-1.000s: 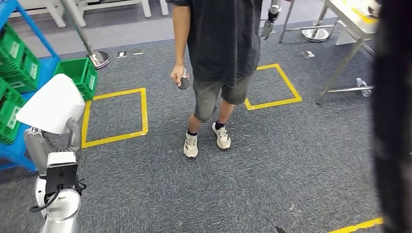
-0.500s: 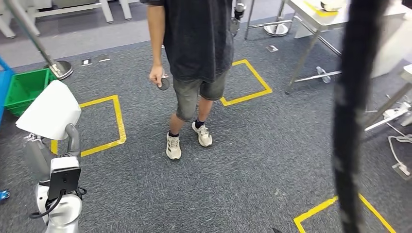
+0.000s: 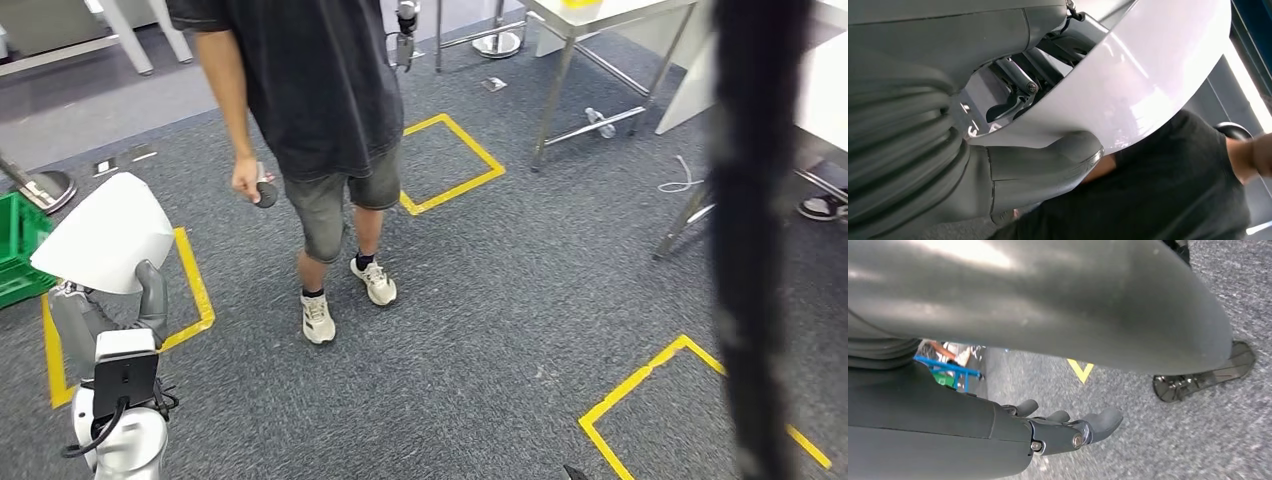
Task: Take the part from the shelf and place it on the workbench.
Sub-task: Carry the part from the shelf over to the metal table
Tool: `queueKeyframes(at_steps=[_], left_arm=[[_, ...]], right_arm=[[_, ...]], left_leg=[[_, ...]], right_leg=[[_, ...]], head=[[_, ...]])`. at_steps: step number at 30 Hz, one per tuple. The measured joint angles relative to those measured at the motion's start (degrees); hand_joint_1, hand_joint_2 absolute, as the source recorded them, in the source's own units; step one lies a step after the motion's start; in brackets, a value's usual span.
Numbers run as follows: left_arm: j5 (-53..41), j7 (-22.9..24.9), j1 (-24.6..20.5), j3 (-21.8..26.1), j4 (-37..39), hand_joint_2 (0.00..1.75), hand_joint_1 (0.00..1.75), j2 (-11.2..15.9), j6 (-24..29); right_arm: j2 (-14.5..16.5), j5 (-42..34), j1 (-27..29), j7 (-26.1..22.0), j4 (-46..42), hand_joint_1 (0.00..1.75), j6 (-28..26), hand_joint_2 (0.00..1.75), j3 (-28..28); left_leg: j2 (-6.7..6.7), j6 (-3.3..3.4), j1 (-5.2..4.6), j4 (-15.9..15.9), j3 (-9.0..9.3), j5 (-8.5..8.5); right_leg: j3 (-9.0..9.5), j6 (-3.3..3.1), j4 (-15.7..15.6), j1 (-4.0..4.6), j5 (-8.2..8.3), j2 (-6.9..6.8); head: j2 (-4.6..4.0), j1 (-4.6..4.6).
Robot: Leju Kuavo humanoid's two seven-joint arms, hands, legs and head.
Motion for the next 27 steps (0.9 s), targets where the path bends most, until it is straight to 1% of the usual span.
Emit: queueKeyframes(at_steps=[1,2,3,4,5,6,7,8,9,10,11,12,13,14,15,16,17,18,19,20,21,22,23,24,25,26,27], left_arm=[[0.0,-0.1,0.0,0.0,0.0,1.75,1.75,0.1,0.0],[0.0,-0.1,0.0,0.0,-0.1,1.75,1.75,0.2,0.1],[0.0,-0.3,0.0,0.0,-0.2,1.75,1.75,0.3,0.2],[0.1,-0.4,0.0,0.0,-0.3,1.75,1.75,0.5,0.3],[0.3,-0.6,0.1,0.1,-0.4,1.75,1.75,0.6,0.5],[0.6,-0.7,0.1,0.1,-0.5,1.75,1.75,0.6,0.6],[1.0,-0.8,0.2,0.1,-0.7,1.75,1.75,0.7,0.8],[1.4,-0.8,0.2,0.1,-1.0,1.75,1.75,0.7,0.9],[1.7,-0.9,0.2,0.2,-1.3,1.75,1.75,0.7,1.1],[2.0,-0.9,0.4,0.3,-1.6,1.75,1.75,0.8,1.3],[2.4,-0.9,0.8,0.3,-2.0,1.75,1.75,0.9,1.5],[2.9,-0.9,1.4,0.4,-2.5,1.75,1.75,1.1,1.8],[3.7,-0.9,2.2,0.5,-2.9,1.75,1.75,1.5,2.1],[4.5,-0.9,3.0,0.7,-3.4,1.75,1.75,2.0,2.5],[5.5,-0.9,3.9,0.9,-4.0,1.75,1.75,2.5,2.9],[6.4,-0.9,4.9,1.1,-4.7,1.75,1.75,3.0,3.2],[7.3,-0.9,5.9,1.4,-5.6,1.75,1.75,3.4,3.6],[8.0,-0.9,6.9,1.7,-6.6,1.75,1.75,3.8,3.9],[8.5,-0.9,8.0,2.1,-7.6,1.75,1.75,4.1,3.9],[8.6,-0.9,8.9,2.6,-8.5,1.75,1.75,4.3,3.7],[8.3,-0.9,9.7,3.1,-9.3,1.75,1.75,4.4,3.3],[7.8,-0.9,10.4,3.6,-9.9,1.75,1.75,4.5,2.8],[7.2,-0.9,11.0,4.1,-10.6,1.75,1.75,4.5,2.3],[6.8,-0.9,11.6,4.5,-11.2,1.75,1.75,4.4,1.9],[6.6,-1.0,12.2,4.9,-11.8,1.75,1.75,4.4,1.6],[6.6,-1.0,12.8,5.3,-12.5,1.75,1.75,4.4,1.5],[6.9,-1.0,13.5,5.6,-13.0,1.75,1.75,4.4,1.4]], right_arm=[[0.0,-0.1,0.0,0.0,0.0,0.0,0.0,0.0,0.0],[0.0,-0.1,0.0,0.0,0.0,0.0,0.0,0.0,0.0],[0.1,-0.1,0.0,0.0,0.0,0.0,0.0,0.0,0.0],[0.1,-0.1,-0.1,0.0,0.0,0.0,0.0,0.0,0.0],[0.1,-0.1,-0.1,0.0,0.0,0.0,0.0,0.0,0.0],[0.1,-0.1,0.0,0.0,0.0,0.0,0.0,0.0,0.0],[0.1,-0.1,0.1,0.0,0.0,0.0,0.0,0.0,0.0],[0.1,-0.1,0.3,0.0,0.0,0.0,0.0,0.0,0.0],[0.1,-0.1,0.4,0.0,0.0,0.0,0.0,0.0,0.0],[0.1,-0.1,0.5,0.1,0.0,0.0,0.0,0.0,-0.1],[0.1,0.0,0.4,0.1,0.0,0.0,0.0,0.0,-0.1],[0.1,0.1,0.3,0.1,0.0,0.0,-0.1,0.0,-0.1],[0.2,0.4,0.2,0.1,0.0,0.0,-0.3,0.0,0.0],[0.3,0.7,0.3,0.0,0.0,0.0,-0.5,0.0,0.0],[0.5,1.0,0.3,0.0,0.0,0.0,-0.7,0.0,0.0],[0.6,1.4,0.4,0.1,0.0,0.0,-0.9,0.0,0.0],[0.7,1.8,0.4,0.3,0.0,0.0,-0.9,0.0,0.1],[0.7,2.2,0.4,0.4,0.0,0.0,-1.0,0.0,0.3],[0.8,2.6,0.3,0.6,0.0,0.0,-1.0,0.0,0.5],[0.9,2.8,0.3,0.6,0.0,0.0,-1.0,0.0,0.7],[1.0,3.0,0.2,0.6,0.0,0.0,-1.0,0.0,0.8],[1.0,3.2,0.2,0.6,0.0,0.0,-0.9,0.0,0.9],[1.0,3.4,0.2,0.5,0.0,0.0,-0.9,0.0,1.0],[1.1,3.6,0.2,0.5,0.0,0.0,-0.9,0.0,1.1],[1.2,3.7,0.2,0.5,0.0,0.0,-0.8,0.0,1.1],[1.3,3.8,0.1,0.5,0.0,0.0,-0.6,0.0,1.2],[1.4,3.8,0.1,0.4,0.0,0.0,-0.4,0.0,1.3]], left_leg=[[-0.18,-0.02,0.11,-1.9,0.64,1.73],[-0.78,-0.06,0.29,-5.5,2.15,4.03],[-2.12,-0.1,0.5,-9.4,3.81,5.73],[-3.3,-0.04,0.67,-12.5,5.19,6.86],[-4.18,0.11,0.75,-14.4,6.0,7.27],[-4.47,0.4,0.67,-14.9,6.22,7.11],[-3.89,0.82,0.55,-14.9,6.24,7.25],[-3.22,1.27,0.51,-15.0,6.26,7.41],[-2.62,1.72,0.49,-15.1,6.28,7.56],[-1.95,2.09,0.52,-15.3,6.31,7.7],[-1.19,2.38,0.49,-15.4,6.34,7.75],[-0.41,2.57,0.35,-15.4,6.34,7.71],[0.48,2.7,0.21,-15.4,6.32,7.64],[1.36,2.78,0.1,-15.4,6.32,7.56],[2.17,2.81,0.04,-15.4,6.34,7.49],[2.92,2.77,0.01,-15.3,6.38,7.41],[3.62,2.68,0.0,-15.3,6.47,7.29],[4.29,2.52,-0.04,-15.3,6.61,7.14],[4.89,2.28,-0.14,-15.2,6.75,6.96],[5.37,1.99,-0.21,-15.2,6.91,6.82],[5.8,1.67,-0.25,-15.3,7.06,6.74],[6.27,1.33,-0.27,-15.4,7.27,6.68],[6.58,0.96,-0.21,-15.5,7.44,6.58],[5.98,0.57,-0.12,-15.3,7.55,6.23],[4.73,0.24,-0.05,-14.2,7.27,5.35],[3.07,-0.04,0.05,-12.0,6.4,3.93],[1.36,-0.22,0.15,-8.8,5.0,2.16]], right_leg=[[0.02,0.08,0.1,-0.08,-0.01,0.81],[0.02,0.24,0.2,-0.18,-0.05,1.62],[-0.07,0.53,0.5,-0.21,-0.11,2.4],[-0.24,0.89,0.7,-0.25,-0.15,3.18],[-0.48,1.31,0.8,-0.26,-0.12,3.85],[-0.74,1.76,0.8,-0.31,0.0,4.48],[-0.95,2.19,0.7,-0.45,0.18,5.08],[-1.11,2.53,0.8,-0.57,0.25,5.17],[-1.43,2.79,1.3,-0.56,-0.1,4.29],[-2.2,2.98,2.9,-0.45,-1.09,2.78],[-3.51,3.08,5.7,-0.34,-2.7,0.92],[-5.3,3.19,9.5,-0.2,-4.65,-0.72],[-7.14,3.27,13.4,-0.2,-6.37,-1.51],[-8.45,3.29,16.3,-0.22,-7.33,-1.84],[-8.76,3.26,17.1,-0.22,-7.25,-2.01],[-7.87,3.16,15.7,-0.21,-6.18,-2.21],[-5.82,3.0,12.1,-0.16,-4.45,-2.77],[-3.44,2.7,7.8,0.0,-3.02,-4.03],[-1.42,2.41,4.2,0.18,-1.95,-5.28],[-0.13,2.09,1.8,0.41,-1.44,-6.19],[0.24,1.79,1.0,0.64,-1.48,-6.62],[0.23,1.56,0.9,0.76,-1.38,-6.12],[0.33,1.23,0.7,0.68,-1.25,-5.42],[0.52,0.9,0.5,0.49,-1.1,-4.85],[0.72,0.56,0.2,0.25,-0.9,-4.23],[0.91,0.25,0.0,0.0,-0.73,-3.62],[0.92,0.05,-0.1,-0.06,-0.68,-2.96]], head=[[0.0,-0.01],[0.0,-0.01],[0.0,-0.02],[0.0,-0.02],[0.0,-0.02],[0.0,-0.01],[0.0,0.0],[0.0,0.0],[0.0,0.12],[0.0,0.27],[0.0,0.43],[0.0,0.58],[0.0,0.62],[0.0,0.61],[0.0,0.61],[0.0,0.61],[0.0,0.61],[0.0,0.61],[0.0,0.57],[-0.01,0.54],[-0.01,0.51],[-0.01,0.5],[-0.01,0.51],[0.0,0.46],[0.0,0.34],[0.0,0.22],[0.0,0.09]])
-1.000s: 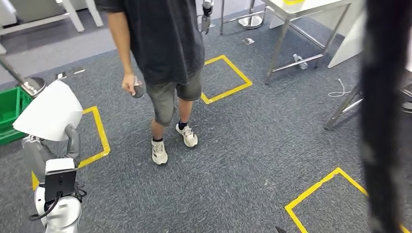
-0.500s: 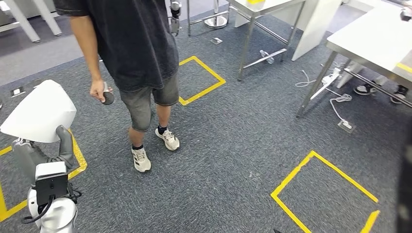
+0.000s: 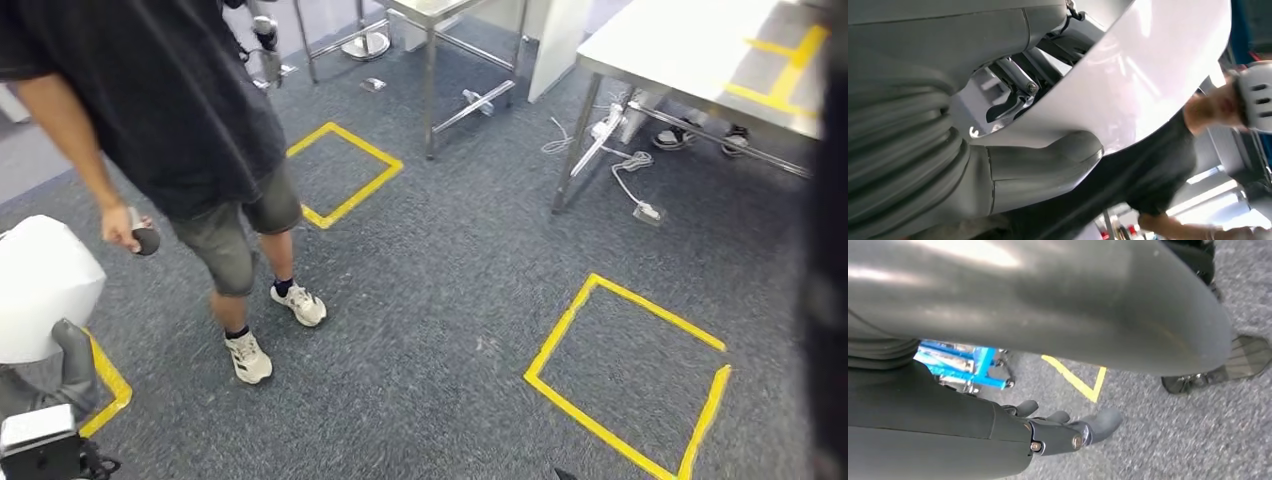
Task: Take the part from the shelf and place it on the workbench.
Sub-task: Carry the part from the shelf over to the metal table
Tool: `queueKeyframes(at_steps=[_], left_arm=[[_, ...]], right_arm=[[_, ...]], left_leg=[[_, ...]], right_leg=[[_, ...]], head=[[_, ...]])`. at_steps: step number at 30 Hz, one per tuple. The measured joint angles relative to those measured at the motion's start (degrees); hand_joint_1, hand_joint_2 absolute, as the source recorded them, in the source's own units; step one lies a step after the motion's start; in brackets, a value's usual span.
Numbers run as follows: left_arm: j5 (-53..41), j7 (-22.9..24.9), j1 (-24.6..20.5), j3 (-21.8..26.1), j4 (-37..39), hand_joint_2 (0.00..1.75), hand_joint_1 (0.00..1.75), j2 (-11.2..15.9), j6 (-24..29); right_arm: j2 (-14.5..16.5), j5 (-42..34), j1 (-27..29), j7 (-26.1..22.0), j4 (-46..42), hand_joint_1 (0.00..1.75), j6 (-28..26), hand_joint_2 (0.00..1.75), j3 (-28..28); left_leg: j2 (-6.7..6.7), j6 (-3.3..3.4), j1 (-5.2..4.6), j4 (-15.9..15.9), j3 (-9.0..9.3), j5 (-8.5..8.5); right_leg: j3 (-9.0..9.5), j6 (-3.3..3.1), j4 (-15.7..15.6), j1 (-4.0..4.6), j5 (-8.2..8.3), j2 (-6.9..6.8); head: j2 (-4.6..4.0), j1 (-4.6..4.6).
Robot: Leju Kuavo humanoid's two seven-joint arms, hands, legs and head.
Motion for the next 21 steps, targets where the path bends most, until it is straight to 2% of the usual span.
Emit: queueKeyframes(at_steps=[1,2,3,4,5,6,7,9,11,12,14,15,16,17,18,19,20,21], left_arm=[[0.4,0.0,0.7,0.3,-0.5,1.75,1.75,0.0,0.0],[0.7,0.0,1.4,0.4,-0.9,1.75,1.75,0.0,-0.1],[1.0,0.1,1.9,0.5,-1.3,1.75,1.75,0.0,-0.1],[1.2,0.1,2.2,0.5,-1.5,1.75,1.75,0.0,0.0],[1.2,0.1,2.4,0.5,-1.7,1.75,1.75,0.0,0.1],[1.1,0.1,2.5,0.5,-1.9,1.75,1.75,0.0,0.3],[1.0,0.1,2.5,0.5,-2.1,1.75,1.75,-0.1,0.7],[1.3,0.1,3.0,0.4,-2.9,1.75,1.75,-0.1,2.1],[1.5,0.1,3.5,0.0,-4.4,1.75,1.75,-0.2,3.7],[1.4,0.1,3.5,-0.3,-5.0,1.75,1.75,-0.2,4.2],[1.0,0.0,3.4,-1.0,-5.8,1.75,1.75,-0.3,4.6],[0.7,0.0,3.2,-1.3,-5.9,1.75,1.75,-0.4,4.5],[0.5,0.0,3.0,-1.5,-5.8,1.75,1.75,-0.4,4.4],[0.4,0.0,2.5,-1.6,-5.6,1.75,1.75,-0.5,4.2],[0.3,0.1,1.9,-1.8,-5.2,1.75,1.75,-0.6,4.0],[0.2,0.1,1.1,-2.0,-4.6,1.75,1.75,-0.7,3.7],[0.2,0.1,0.3,-2.2,-4.0,1.75,1.75,-0.9,3.3],[0.2,0.1,-0.7,-2.4,-3.2,1.75,1.75,-1.1,2.7]], right_arm=[[0.1,0.0,0.0,-0.1,0.0,0.0,0.3,0.0,0.1],[0.2,0.0,0.1,-0.1,0.0,0.0,0.5,0.0,0.1],[0.3,0.0,0.2,-0.1,0.0,0.0,0.7,0.0,0.2],[0.3,0.0,0.3,-0.1,0.0,0.0,0.9,0.0,0.2],[0.3,0.0,0.3,-0.1,0.0,0.0,1.1,0.0,0.2],[0.3,0.0,0.3,-0.1,0.0,0.0,1.3,0.0,0.2],[0.3,0.0,0.3,-0.1,0.0,0.0,1.6,0.0,0.2],[0.3,0.1,0.2,-0.2,0.0,0.0,2.3,0.0,0.3],[0.3,0.1,0.5,-0.2,0.0,0.0,2.8,0.0,0.3],[0.2,0.0,0.7,-0.2,0.0,0.0,2.9,0.0,0.3],[0.1,-0.2,0.9,0.1,0.0,0.0,2.8,0.0,0.3],[0.1,-0.4,0.9,0.2,0.0,0.0,2.8,0.0,0.3],[0.1,-0.6,0.8,0.2,0.0,0.0,2.8,0.0,0.3],[0.1,-0.8,0.8,0.2,0.0,0.0,2.7,0.0,0.2],[0.1,-1.0,0.9,0.1,0.0,0.0,2.7,0.0,0.2],[0.1,-1.3,0.9,0.0,0.0,0.0,2.6,0.0,0.0],[0.0,-1.6,1.0,0.1,0.0,0.0,2.5,0.0,-0.2],[0.0,-1.8,1.0,0.1,0.0,0.0,2.5,0.0,-0.5]], left_leg=[[-0.87,-0.12,0.04,3.8,-1.78,-1.72],[-1.21,-0.23,0.07,6.8,-3.32,-2.74],[-1.33,-0.3,0.11,8.2,-4.14,-2.71],[-1.42,-0.33,0.17,7.5,-3.97,-1.59],[-1.72,-0.32,0.28,4.8,-2.81,0.35],[-2.73,-0.3,0.49,0.9,-1.09,2.39],[-4.04,-0.24,0.64,-2.6,0.5,3.75],[-5.76,0.21,0.75,-6.4,2.07,4.54],[-4.92,1.11,0.6,-6.5,2.19,4.49],[-4.31,1.58,0.59,-6.6,2.3,4.63],[-2.98,2.38,0.67,-6.9,2.39,4.94],[-2.25,2.6,0.57,-7.0,2.37,4.97],[-1.48,2.74,0.46,-6.9,2.32,4.94],[-0.68,2.81,0.36,-6.9,2.27,4.9],[0.1,2.86,0.28,-6.9,2.25,4.84],[0.84,2.88,0.24,-6.8,2.27,4.76],[1.54,2.85,0.22,-6.8,2.34,4.66],[2.18,2.77,0.19,-6.7,2.46,4.53]], right_leg=[[-0.05,-0.14,0.0,-0.02,0.02,0.77],[-0.07,-0.19,0.0,-0.01,0.03,1.58],[-0.08,-0.18,0.1,-0.02,0.04,2.4],[-0.08,-0.12,0.1,-0.04,0.06,3.2],[-0.07,0.01,0.2,-0.09,0.06,3.97],[-0.1,0.21,0.3,-0.15,0.06,4.71],[-0.25,0.52,0.6,-0.13,0.01,5.44],[-0.72,1.34,0.8,-0.09,0.05,6.8],[-1.14,2.23,0.7,-0.21,0.32,7.96],[-1.32,2.56,0.9,-0.27,0.22,7.65],[-2.8,2.94,4.0,-0.19,-1.66,5.01],[-4.38,3.04,7.3,-0.1,-3.49,3.18],[-6.35,3.13,11.3,-0.03,-5.41,2.0],[-8.11,3.2,14.9,-0.02,-6.82,1.44],[-9.18,3.2,17.0,-0.03,-7.3,1.19],[-9.11,3.14,16.9,-0.01,-6.65,1.03],[-7.83,3.0,14.6,0.03,-5.07,0.65],[-5.63,2.76,10.5,0.15,-3.09,-0.35]], head=[[0.0,-0.07],[0.0,-0.07],[0.0,-0.08],[0.0,-0.08],[0.0,-0.07],[0.0,-0.08],[0.0,-0.08],[0.0,-0.1],[0.0,-0.13],[-0.01,-0.13],[-0.01,0.14],[-0.01,0.26],[0.0,0.37],[0.0,0.37],[0.0,0.37],[0.0,0.37],[0.0,0.37],[0.0,0.37]])
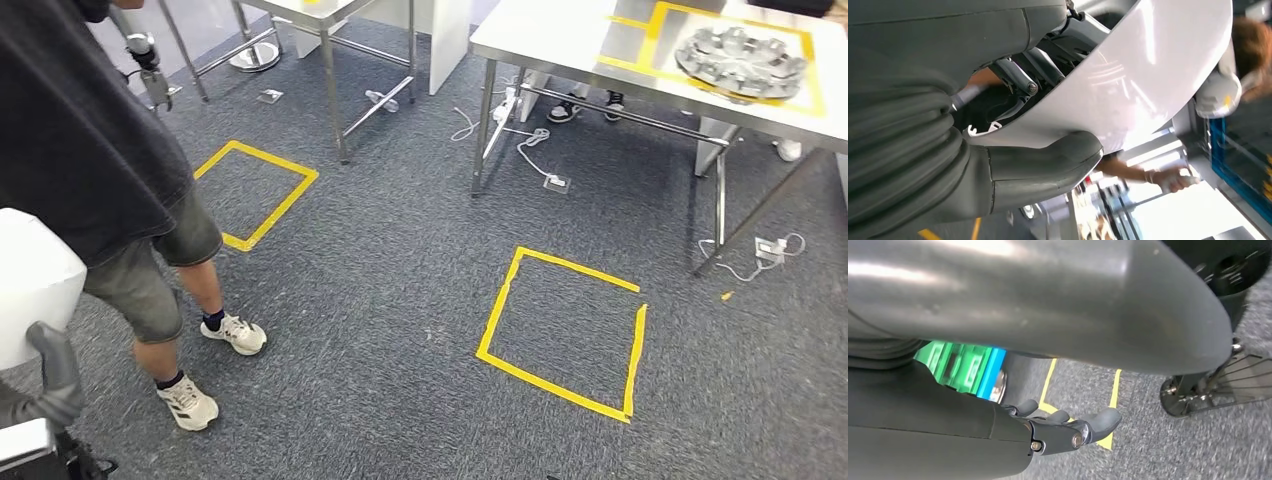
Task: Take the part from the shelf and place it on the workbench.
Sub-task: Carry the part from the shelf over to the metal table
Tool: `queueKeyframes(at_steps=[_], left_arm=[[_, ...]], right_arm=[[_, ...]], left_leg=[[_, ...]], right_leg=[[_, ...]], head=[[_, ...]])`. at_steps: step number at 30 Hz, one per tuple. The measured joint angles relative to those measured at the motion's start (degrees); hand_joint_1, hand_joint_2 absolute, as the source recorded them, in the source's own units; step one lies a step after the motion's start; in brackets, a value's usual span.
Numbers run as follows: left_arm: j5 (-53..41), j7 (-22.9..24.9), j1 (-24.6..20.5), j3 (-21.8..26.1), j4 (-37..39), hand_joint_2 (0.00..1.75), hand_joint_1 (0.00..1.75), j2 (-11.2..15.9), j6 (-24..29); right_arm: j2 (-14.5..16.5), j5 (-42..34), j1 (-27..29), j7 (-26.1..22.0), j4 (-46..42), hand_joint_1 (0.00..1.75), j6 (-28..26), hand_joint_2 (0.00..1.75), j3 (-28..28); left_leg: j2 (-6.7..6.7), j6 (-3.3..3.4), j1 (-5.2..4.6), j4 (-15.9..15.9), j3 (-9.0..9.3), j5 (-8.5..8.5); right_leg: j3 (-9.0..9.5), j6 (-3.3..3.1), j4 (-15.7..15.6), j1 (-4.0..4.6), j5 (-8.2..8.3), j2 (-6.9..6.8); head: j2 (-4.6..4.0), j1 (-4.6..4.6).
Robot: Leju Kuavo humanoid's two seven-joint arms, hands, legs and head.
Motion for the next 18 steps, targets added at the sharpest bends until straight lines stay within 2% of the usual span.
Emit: queueKeyframes(at_steps=[2,3,4,5,6,8,10,11,12,13,14,15,17,18], left_arm=[[-0.4,0.0,-1.9,-0.4,1.4,1.75,1.75,-0.5,-1.0],[-0.8,0.0,-2.7,-0.7,2.1,1.75,1.75,-0.7,-1.3],[-1.2,0.0,-3.6,-0.9,2.7,1.75,1.75,-1.0,-1.5],[-1.6,0.0,-4.4,-1.2,3.2,1.75,1.75,-1.3,-1.7],[-1.9,0.0,-5.3,-1.6,3.8,1.75,1.75,-1.5,-1.8],[-2.4,0.0,-6.9,-2.4,4.7,1.75,1.75,-1.9,-1.8],[-2.8,0.0,-7.8,-3.0,5.7,1.75,1.75,-2.1,-1.7],[-3.0,0.0,-8.0,-3.2,6.3,1.75,1.75,-2.1,-1.6],[-3.1,0.0,-8.1,-3.5,6.8,1.75,1.75,-2.2,-1.6],[-3.2,0.0,-8.3,-3.7,7.2,1.75,1.75,-2.3,-1.5],[-3.2,0.0,-8.6,-3.9,7.6,1.75,1.75,-2.4,-1.4],[-3.2,0.0,-9.0,-4.1,7.9,1.75,1.75,-2.4,-1.3],[-3.2,0.0,-9.7,-4.4,8.5,1.75,1.75,-2.5,-1.1],[-3.2,0.0,-10.0,-4.5,8.8,1.75,1.75,-2.5,-1.0]], right_arm=[[-0.1,-0.7,-0.2,0.0,0.0,0.0,0.0,0.0,-0.6],[-0.1,-0.9,-0.3,0.0,0.0,0.0,0.0,0.0,-0.9],[-0.2,-1.2,-0.3,-0.1,0.0,0.0,0.0,0.0,-1.2],[-0.2,-1.4,-0.3,-0.1,0.0,0.0,0.0,0.0,-1.5],[-0.3,-1.7,-0.2,-0.1,0.0,0.0,0.0,0.0,-1.8],[-0.4,-2.2,-0.2,0.0,0.0,0.0,0.0,0.0,-2.5],[-0.5,-2.5,-0.3,-0.1,0.0,0.0,0.0,0.0,-3.0],[-0.5,-2.7,-0.3,-0.1,0.0,0.0,0.0,0.0,-3.2],[-0.5,-2.9,-0.3,-0.1,0.0,0.0,0.0,0.0,-3.4],[-0.5,-3.0,-0.2,-0.1,0.0,0.0,0.0,0.0,-3.7],[-0.5,-3.1,-0.1,-0.1,0.0,0.0,0.0,0.0,-3.9],[-0.5,-3.2,-0.1,-0.1,0.0,0.0,0.0,0.0,-4.1],[-0.5,-3.2,-0.1,-0.1,0.0,0.0,0.0,0.0,-4.3],[-0.5,-3.2,-0.1,-0.1,0.0,0.0,0.0,0.0,-4.4]], left_leg=[[1.12,-0.44,-0.25,0.1,0.26,-0.34],[1.62,-0.74,-0.36,0.1,0.38,-0.48],[2.14,-1.06,-0.46,0.1,0.49,-0.57],[2.69,-1.36,-0.49,0.0,0.65,-0.63],[2.63,-1.72,-0.43,0.0,0.73,-0.78],[0.24,-2.34,-0.29,2.3,-0.1,-2.43],[-2.69,-2.71,-0.13,8.8,-3.08,-5.92],[-3.19,-2.81,-0.1,12.6,-4.89,-7.44],[-3.35,-2.88,-0.08,15.2,-6.23,-8.06],[-3.41,-2.91,-0.05,15.8,-6.77,-7.52],[-3.58,-2.88,0.0,14.1,-6.19,-5.78],[-4.13,-2.83,0.11,10.6,-4.77,-3.39],[-7.04,-2.63,0.43,3.3,-1.8,-0.29],[-8.15,-2.43,0.49,1.4,-1.04,0.16]], right_leg=[[3.76,-0.71,-7.1,0.47,2.49,-2.54],[4.54,-1.06,-8.9,0.7,2.86,-3.24],[4.52,-1.36,-9.3,0.88,2.8,-3.13],[4.39,-1.63,-9.4,0.85,2.95,-2.42],[4.38,-1.9,-9.6,0.7,3.09,-1.81],[4.52,-2.54,-10.0,0.2,3.44,-0.61],[4.54,-2.96,-10.1,-0.05,3.6,0.76],[4.51,-3.03,-10.0,-0.07,3.62,1.55],[4.51,-3.04,-10.0,-0.07,3.63,2.39],[4.52,-3.0,-10.0,-0.09,3.64,3.26],[4.54,-2.92,-9.9,-0.14,3.66,4.13],[4.55,-2.76,-9.8,-0.19,3.65,4.98],[4.28,-2.16,-9.4,-0.26,3.63,6.54],[4.03,-1.74,-9.3,-0.3,3.68,7.21]], head=[[0.0,-0.02],[0.0,-0.02],[0.0,-0.04],[0.0,-0.03],[0.0,-0.02],[0.0,-0.15],[0.0,-0.33],[0.0,-0.34],[0.0,-0.36],[0.0,-0.35],[0.0,-0.35],[0.0,-0.35],[0.0,-0.34],[0.0,-0.33]])
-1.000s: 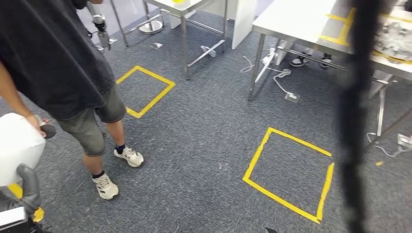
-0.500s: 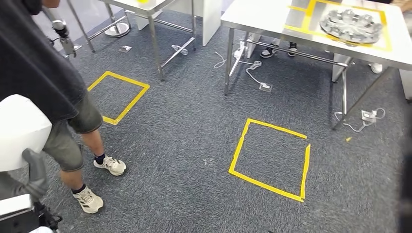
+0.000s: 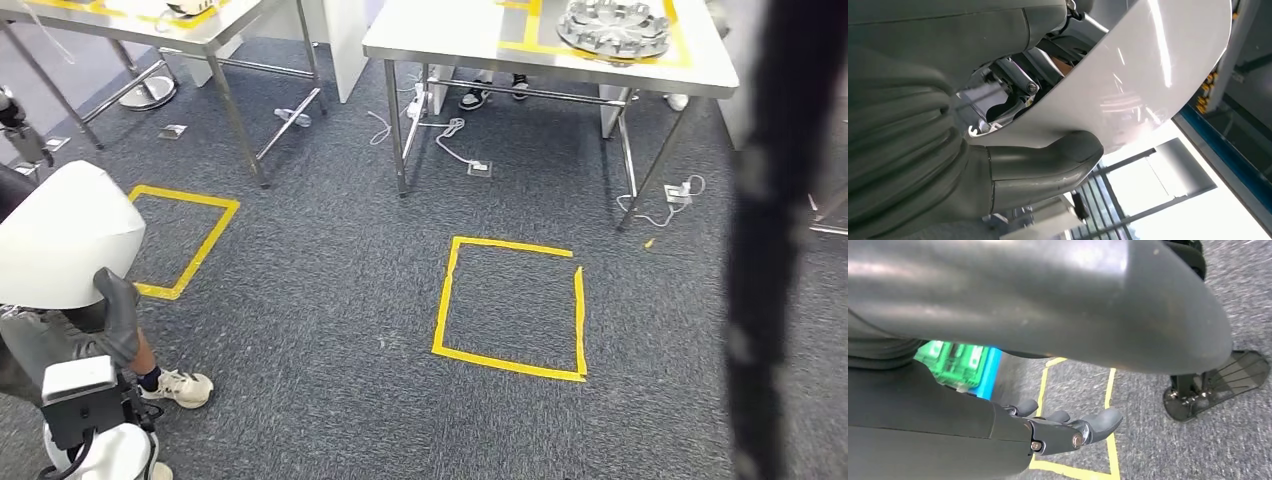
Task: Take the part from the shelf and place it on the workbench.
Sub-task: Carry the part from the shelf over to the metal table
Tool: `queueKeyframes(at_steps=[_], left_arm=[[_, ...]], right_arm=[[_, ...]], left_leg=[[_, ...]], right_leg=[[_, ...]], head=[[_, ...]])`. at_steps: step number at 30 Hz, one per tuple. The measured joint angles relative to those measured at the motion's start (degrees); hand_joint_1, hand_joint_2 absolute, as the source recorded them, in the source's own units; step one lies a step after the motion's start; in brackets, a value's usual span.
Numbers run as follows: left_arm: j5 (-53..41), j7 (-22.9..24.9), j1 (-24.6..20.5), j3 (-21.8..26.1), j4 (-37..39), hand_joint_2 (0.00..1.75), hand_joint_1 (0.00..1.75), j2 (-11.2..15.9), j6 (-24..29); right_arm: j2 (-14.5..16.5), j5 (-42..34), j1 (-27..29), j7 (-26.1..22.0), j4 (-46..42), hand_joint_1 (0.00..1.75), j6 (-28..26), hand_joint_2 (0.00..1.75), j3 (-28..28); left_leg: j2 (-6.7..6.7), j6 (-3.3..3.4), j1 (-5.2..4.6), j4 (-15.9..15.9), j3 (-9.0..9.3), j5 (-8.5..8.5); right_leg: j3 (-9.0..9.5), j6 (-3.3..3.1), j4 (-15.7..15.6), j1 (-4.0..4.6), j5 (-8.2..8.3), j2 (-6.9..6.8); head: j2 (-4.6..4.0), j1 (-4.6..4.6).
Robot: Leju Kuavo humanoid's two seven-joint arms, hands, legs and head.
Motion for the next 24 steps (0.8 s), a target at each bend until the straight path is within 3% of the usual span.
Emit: queueKeyframes(at_steps=[1,3,5,7,9,10,11,12,14,16,18,19,21,22,24], left_arm=[[0.0,0.0,-0.2,-0.1,0.3,1.75,1.75,0.0,0.1],[0.0,0.0,-0.7,-0.4,0.8,1.75,1.75,-0.1,0.4],[0.0,0.0,-1.3,-0.7,1.1,1.75,1.75,-0.3,0.7],[0.2,0.0,-1.4,-0.8,1.4,1.75,1.75,-0.4,1.0],[0.3,0.0,-1.4,-0.9,1.8,1.75,1.75,-0.4,1.2],[0.3,0.0,-1.4,-0.9,1.9,1.75,1.75,-0.4,1.4],[0.2,0.0,-1.4,-0.9,2.0,1.75,1.75,-0.4,1.6],[0.0,0.0,-1.4,-0.9,2.1,1.75,1.75,-0.4,1.8],[-0.3,0.0,-1.6,-0.9,2.1,1.75,1.75,-0.4,2.3],[-0.6,0.0,-1.9,-0.9,2.1,1.75,1.75,-0.5,2.9],[-0.9,0.0,-2.2,-0.9,2.1,1.75,1.75,-0.6,3.5],[-0.9,0.0,-2.3,-0.9,2.1,1.75,1.75,-0.6,3.7],[-0.9,0.0,-2.4,-0.9,2.1,1.75,1.75,-0.6,4.1],[-0.9,0.0,-2.3,-0.9,2.1,1.75,1.75,-0.6,4.1],[-0.8,0.0,-2.1,-0.9,2.3,1.75,1.75,-0.6,4.1]], right_arm=[[0.0,0.0,0.0,0.0,0.0,0.0,0.0,0.0,-0.1],[0.0,0.0,0.2,-0.1,0.0,0.0,0.1,0.0,-0.2],[-0.1,0.0,0.4,0.0,0.0,0.0,0.1,0.0,-0.4],[-0.2,0.1,0.2,-0.1,0.0,0.0,0.2,0.0,-0.5],[-0.2,0.1,0.1,-0.1,0.0,0.0,0.3,0.0,-0.6],[-0.2,0.1,0.2,-0.1,0.0,0.0,0.3,0.0,-0.6],[-0.2,0.2,0.2,0.0,0.0,0.0,0.3,0.0,-0.6],[-0.3,0.4,0.3,0.0,0.0,0.0,0.3,0.0,-0.6],[-0.4,0.7,0.1,0.0,0.0,0.0,0.4,0.0,-0.6],[-0.5,1.0,0.0,-0.1,0.0,0.0,0.5,0.0,-0.6],[-0.5,1.2,-0.1,-0.1,0.0,0.0,0.5,0.0,-0.6],[-0.6,1.3,0.0,-0.1,0.0,0.0,0.5,0.0,-0.6],[-0.6,1.5,-0.1,-0.1,0.0,0.0,0.5,0.0,-0.6],[-0.6,1.5,-0.2,-0.1,0.0,0.0,0.6,0.0,-0.6],[-0.6,1.6,-0.4,-0.1,0.0,0.0,0.6,0.0,-0.6]], left_leg=[[-0.59,0.32,-0.08,-0.6,0.26,-0.17],[0.64,1.26,-0.18,-1.0,0.4,0.17],[2.02,2.14,-0.03,-1.5,0.61,0.62],[3.63,2.58,-0.16,-1.7,0.68,0.72],[5.41,2.8,-0.38,-1.6,0.64,0.57],[6.25,2.83,-0.43,-1.6,0.64,0.46],[7.01,2.81,-0.44,-1.5,0.68,0.33],[7.72,2.73,-0.44,-1.4,0.76,0.17],[8.92,2.34,-0.65,-1.2,0.98,-0.26],[9.85,1.74,-0.97,-1.1,1.22,-0.66],[10.73,1.11,-1.09,-1.3,1.61,-0.95],[10.29,0.74,-1.02,-1.0,1.71,-1.27],[7.76,0.13,-0.82,2.0,0.52,-3.31],[6.17,-0.1,-0.7,5.1,-0.93,-4.95],[4.93,-0.33,-0.59,12.0,-4.44,-7.7]], right_leg=[[-0.28,0.48,-0.1,-0.06,0.15,0.66],[-0.69,1.39,-0.3,-0.3,0.58,1.8],[-1.62,1.95,1.2,-0.15,-0.36,-0.15],[-4.57,2.26,7.2,0.09,-3.57,-3.93],[-7.98,2.51,14.1,0.0,-6.24,-5.55],[-8.58,2.56,15.4,-0.04,-6.24,-5.81],[-8.05,2.56,14.5,-0.05,-5.25,-6.02],[-6.37,2.49,11.5,-0.05,-3.52,-6.43],[-2.22,2.0,3.8,0.18,-0.66,-8.56],[-0.45,1.16,0.3,0.56,-0.09,-9.78],[-0.44,0.43,0.1,0.63,-0.13,-8.73],[-0.32,0.15,-0.1,0.47,-0.06,-8.17],[-0.07,-0.5,-0.5,0.04,0.18,-7.16],[-0.06,-0.71,-0.5,-0.04,0.21,-6.63],[-0.07,-0.91,-0.5,-0.08,0.23,-5.3]], head=[[0.0,0.0],[0.0,-0.01],[0.0,0.22],[-0.01,0.54],[-0.01,0.61],[0.0,0.62],[0.0,0.62],[0.0,0.63],[-0.01,0.61],[-0.01,0.54],[0.0,0.5],[0.0,0.46],[0.0,0.28],[0.0,0.2],[0.0,0.16]])
